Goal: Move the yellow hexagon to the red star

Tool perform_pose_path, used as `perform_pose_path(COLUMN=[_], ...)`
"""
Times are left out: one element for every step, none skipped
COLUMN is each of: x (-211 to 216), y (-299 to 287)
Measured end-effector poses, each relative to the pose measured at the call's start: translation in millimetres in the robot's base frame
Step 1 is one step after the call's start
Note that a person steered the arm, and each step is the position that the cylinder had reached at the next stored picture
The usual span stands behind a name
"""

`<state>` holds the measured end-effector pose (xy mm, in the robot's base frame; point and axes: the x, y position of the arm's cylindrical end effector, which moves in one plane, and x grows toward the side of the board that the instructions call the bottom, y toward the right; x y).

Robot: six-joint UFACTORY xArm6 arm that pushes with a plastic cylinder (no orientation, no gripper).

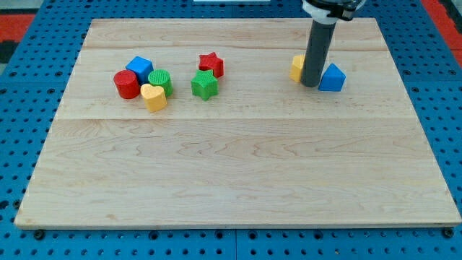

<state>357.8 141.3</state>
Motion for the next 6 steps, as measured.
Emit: perform_pose_path(x=[-24, -32, -43, -56, -63, -63], y=[20, -15, -67, -114, -158, -201])
